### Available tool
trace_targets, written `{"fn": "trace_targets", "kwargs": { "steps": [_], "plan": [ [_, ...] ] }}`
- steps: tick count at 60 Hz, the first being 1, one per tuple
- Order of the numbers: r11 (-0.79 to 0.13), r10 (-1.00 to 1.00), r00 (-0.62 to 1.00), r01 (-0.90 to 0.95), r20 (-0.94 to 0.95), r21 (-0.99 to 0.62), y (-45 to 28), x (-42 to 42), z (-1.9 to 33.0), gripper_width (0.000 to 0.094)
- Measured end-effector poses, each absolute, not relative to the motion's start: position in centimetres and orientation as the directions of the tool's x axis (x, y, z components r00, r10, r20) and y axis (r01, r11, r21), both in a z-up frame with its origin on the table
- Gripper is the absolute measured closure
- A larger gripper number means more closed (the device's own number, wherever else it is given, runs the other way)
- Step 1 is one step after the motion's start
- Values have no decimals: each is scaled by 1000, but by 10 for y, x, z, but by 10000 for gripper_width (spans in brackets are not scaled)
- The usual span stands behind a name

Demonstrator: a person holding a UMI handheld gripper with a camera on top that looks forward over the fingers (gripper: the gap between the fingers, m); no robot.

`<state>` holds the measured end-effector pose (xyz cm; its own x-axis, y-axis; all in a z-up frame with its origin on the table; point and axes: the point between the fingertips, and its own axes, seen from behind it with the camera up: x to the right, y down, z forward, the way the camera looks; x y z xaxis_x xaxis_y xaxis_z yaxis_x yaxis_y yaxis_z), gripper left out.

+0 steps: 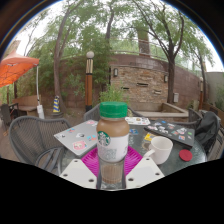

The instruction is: Pour water

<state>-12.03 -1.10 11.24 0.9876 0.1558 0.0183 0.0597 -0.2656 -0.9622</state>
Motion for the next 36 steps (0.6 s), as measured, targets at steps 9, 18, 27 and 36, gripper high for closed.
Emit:
{"fn": "trace_targets", "kwargs": {
  "steps": [9, 18, 27, 36],
  "plan": [
    [-338, 150, 859, -420, -489, -842, 51, -126, 161, 655],
    [-428, 29, 275, -865, -961, -260, 98, -102, 178, 657],
    [-418, -89, -380, -825, -921, 381, 119, -79, 188, 659],
    [-371, -154, -568, -724, -808, 581, 116, -78, 180, 658]
  ]
}}
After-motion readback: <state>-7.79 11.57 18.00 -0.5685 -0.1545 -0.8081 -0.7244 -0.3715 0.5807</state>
